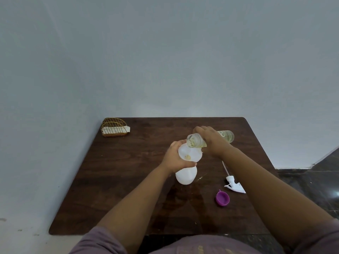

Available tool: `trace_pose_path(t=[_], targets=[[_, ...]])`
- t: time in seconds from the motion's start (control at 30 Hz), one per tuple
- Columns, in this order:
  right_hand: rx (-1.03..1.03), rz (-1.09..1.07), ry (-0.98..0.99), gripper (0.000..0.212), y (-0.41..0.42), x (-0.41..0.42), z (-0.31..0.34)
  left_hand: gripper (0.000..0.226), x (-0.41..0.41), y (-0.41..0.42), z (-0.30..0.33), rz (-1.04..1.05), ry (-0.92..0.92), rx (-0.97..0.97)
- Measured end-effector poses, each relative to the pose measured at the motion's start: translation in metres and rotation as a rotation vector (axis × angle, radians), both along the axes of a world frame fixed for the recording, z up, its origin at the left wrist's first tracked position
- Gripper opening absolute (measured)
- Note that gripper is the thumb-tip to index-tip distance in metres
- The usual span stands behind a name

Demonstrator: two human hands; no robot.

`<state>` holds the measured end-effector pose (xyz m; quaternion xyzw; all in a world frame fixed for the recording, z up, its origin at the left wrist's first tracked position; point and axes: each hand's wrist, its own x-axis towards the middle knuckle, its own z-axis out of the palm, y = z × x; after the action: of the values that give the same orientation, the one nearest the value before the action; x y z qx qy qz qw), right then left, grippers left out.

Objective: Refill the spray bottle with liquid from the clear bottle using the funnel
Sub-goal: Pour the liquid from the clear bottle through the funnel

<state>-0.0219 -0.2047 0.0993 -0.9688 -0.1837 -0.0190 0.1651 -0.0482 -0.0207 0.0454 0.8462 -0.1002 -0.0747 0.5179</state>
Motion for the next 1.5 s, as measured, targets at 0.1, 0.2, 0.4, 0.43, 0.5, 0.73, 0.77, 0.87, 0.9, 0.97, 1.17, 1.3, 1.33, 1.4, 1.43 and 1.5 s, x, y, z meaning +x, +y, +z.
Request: trace_pose_path(t=[0.1,0.2,0.4,0.43,0.5,0.73,0.77,0.87,0.9,0.97,1.17,1.3,1.33,1.4,1.43,1.5], targets=[[0.008,0.004,-0.004,0.049,0.001,0.000,0.001,0.079,0.000,0.001,0.001,-0.004,0.007,-0.010],[-0.001,-0.001,-0.002,0.049,0.002,0.000,0.001,0.080,-0.002,0.001,0.002,-0.007,0.012,-0.038],[-0.015,0.007,0.001,0.051,0.003,0.001,0.003,0.076,-0.001,0.002,0.002,-0.015,0.018,-0.029],[-0.030,0.010,0.004,0.053,0.003,0.002,0.004,0.077,-0.001,0.002,0.002,-0.014,0.018,-0.027],[-0.062,0.018,0.007,0.056,0.003,0.003,0.004,0.077,0.000,0.002,0.002,-0.018,0.016,-0.017],[-0.067,0.021,0.020,0.058,0.003,0.004,0.008,0.077,0.003,0.001,0.000,-0.021,0.007,0.018],[-0.073,0.022,0.020,0.058,0.004,0.004,0.010,0.077,0.003,0.001,0.000,-0.021,0.007,0.020],[-0.077,0.030,0.019,0.059,0.003,0.004,0.011,0.076,0.004,0.002,0.000,-0.022,0.009,0.019],[-0.081,0.031,0.018,0.060,0.003,0.004,0.011,0.076,0.004,0.002,0.000,-0.025,0.008,0.019],[-0.096,0.035,0.016,0.061,0.003,0.004,0.012,0.077,0.005,0.002,0.000,-0.026,0.011,0.021],[-0.079,0.039,0.004,0.061,0.001,0.006,0.011,0.080,0.006,0.002,0.000,-0.021,0.012,0.038],[-0.071,0.037,-0.002,0.059,0.000,0.006,0.012,0.080,0.007,0.002,0.000,-0.023,0.025,0.035],[-0.070,0.038,-0.005,0.059,0.000,0.006,0.012,0.080,0.007,0.002,0.000,-0.024,0.027,0.035],[-0.067,0.041,-0.009,0.059,-0.001,0.006,0.012,0.081,0.007,0.002,0.000,-0.023,0.029,0.034],[-0.068,0.042,-0.011,0.058,-0.001,0.006,0.013,0.081,0.007,0.002,0.000,-0.023,0.029,0.034],[-0.071,0.043,-0.014,0.058,-0.001,0.007,0.013,0.082,0.008,0.003,-0.001,-0.020,0.027,0.036]])
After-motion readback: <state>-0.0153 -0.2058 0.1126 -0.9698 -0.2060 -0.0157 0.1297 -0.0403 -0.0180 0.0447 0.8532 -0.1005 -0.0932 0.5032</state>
